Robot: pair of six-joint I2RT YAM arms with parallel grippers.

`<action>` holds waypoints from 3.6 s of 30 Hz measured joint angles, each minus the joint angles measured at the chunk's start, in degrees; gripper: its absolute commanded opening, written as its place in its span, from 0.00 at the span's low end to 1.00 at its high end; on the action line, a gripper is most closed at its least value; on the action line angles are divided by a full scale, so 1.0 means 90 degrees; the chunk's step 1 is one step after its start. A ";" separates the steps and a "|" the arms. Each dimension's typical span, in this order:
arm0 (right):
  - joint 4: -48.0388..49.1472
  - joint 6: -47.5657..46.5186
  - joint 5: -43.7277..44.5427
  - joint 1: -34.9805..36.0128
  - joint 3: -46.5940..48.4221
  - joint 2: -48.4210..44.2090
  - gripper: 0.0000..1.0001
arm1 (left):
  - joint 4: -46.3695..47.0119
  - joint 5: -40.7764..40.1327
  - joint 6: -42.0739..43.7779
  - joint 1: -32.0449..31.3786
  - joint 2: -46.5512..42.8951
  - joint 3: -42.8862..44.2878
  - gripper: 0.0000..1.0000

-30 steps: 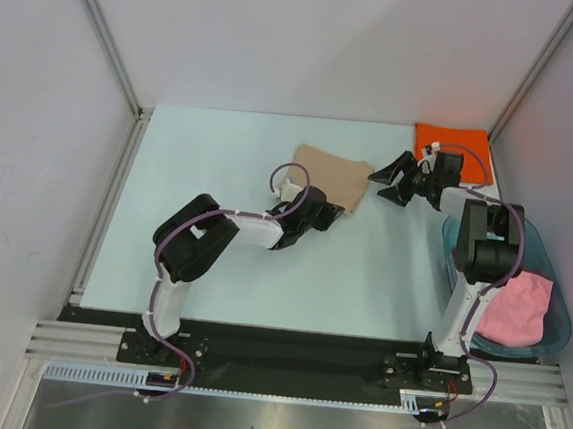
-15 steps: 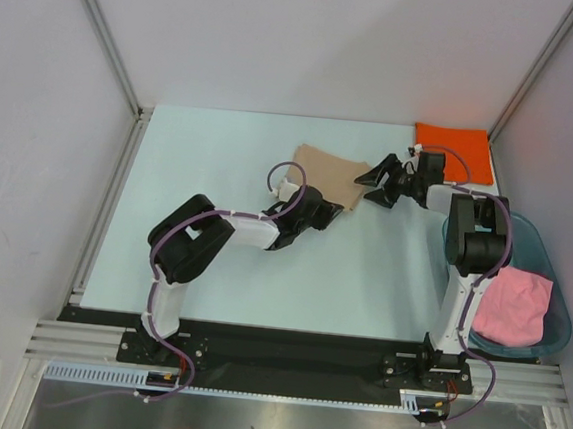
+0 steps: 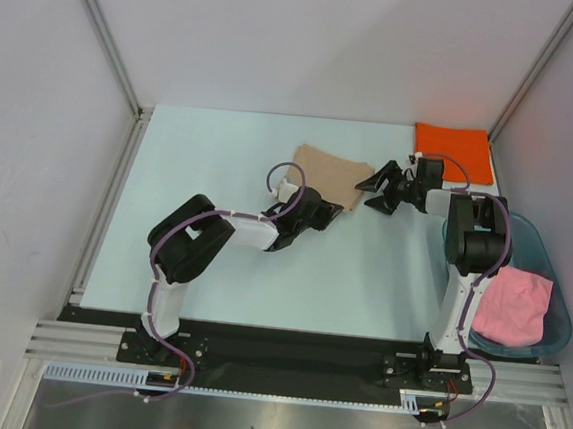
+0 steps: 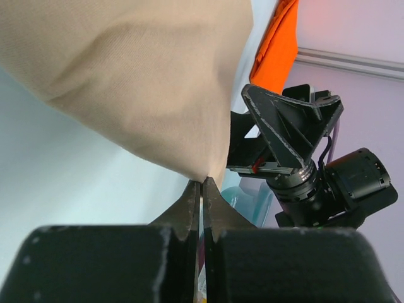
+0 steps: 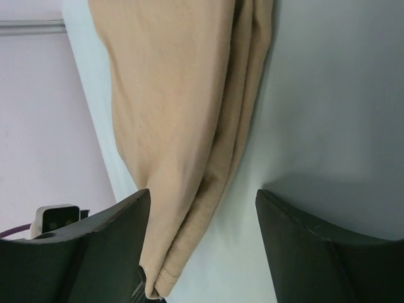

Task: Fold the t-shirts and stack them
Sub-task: Neatly place the folded tshirt to the corner

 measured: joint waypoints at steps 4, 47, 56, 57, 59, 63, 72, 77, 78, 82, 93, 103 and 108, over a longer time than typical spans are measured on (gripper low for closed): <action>0.0138 0.0053 -0.0036 -0.0002 0.0000 0.0012 0.77 | 0.0049 0.0022 -0.0002 0.0005 0.0000 -0.0012 0.00; 0.1610 0.0908 0.0231 -0.0027 0.0886 0.1353 0.00 | 0.0206 0.0384 0.0070 0.0053 -0.0117 -0.0119 0.00; -0.0158 -0.0476 0.1059 0.0124 0.0916 0.0563 0.00 | 0.1171 0.1294 0.1477 0.0155 -0.0119 -0.0845 0.41; -0.0471 -0.0755 0.1231 0.0153 0.0942 0.0410 0.00 | 0.1547 0.1467 0.1683 0.0151 -0.0136 -0.1059 0.43; -0.1149 -0.1260 0.1588 0.0221 0.1110 0.0170 0.00 | 0.2159 0.1739 0.2040 0.0148 -0.0284 -0.1625 0.59; -0.2191 -0.2302 0.2421 0.0304 0.1438 -0.0260 0.00 | 0.3009 0.2164 0.2509 0.0170 -0.0789 -0.2851 0.56; -0.3837 -0.4124 0.4629 0.0308 0.2130 -0.1052 0.00 | 0.3247 0.2822 0.3359 0.0209 -0.2569 -0.3721 0.56; -0.4107 -0.4833 0.5185 0.0044 0.2854 -0.1049 0.00 | 0.2652 0.3123 0.3973 0.0209 -0.3415 -0.3735 0.62; -0.4231 -0.4976 0.5292 0.0010 0.3048 -0.1037 0.00 | 0.2465 0.3143 0.4104 0.0209 -0.3587 -0.3735 0.63; -0.4651 -0.5513 0.5722 -0.0078 0.4124 -0.0848 0.00 | 0.1392 0.3160 0.4833 0.0240 -0.4524 -0.3735 0.68; -0.4843 -0.6885 0.6455 -0.0070 0.5110 -0.0398 0.00 | 0.0058 0.3186 0.5889 0.0532 -0.5506 -0.3733 0.70; -0.4697 -0.7507 0.6280 -0.0073 0.5421 -0.0051 0.00 | -0.0061 0.3463 0.5952 0.0682 -0.5180 -0.3735 0.70; -0.4311 -0.7616 0.6210 -0.0070 0.5467 -0.0049 0.00 | -0.0051 0.3531 0.5950 0.0782 -0.5098 -0.3733 0.70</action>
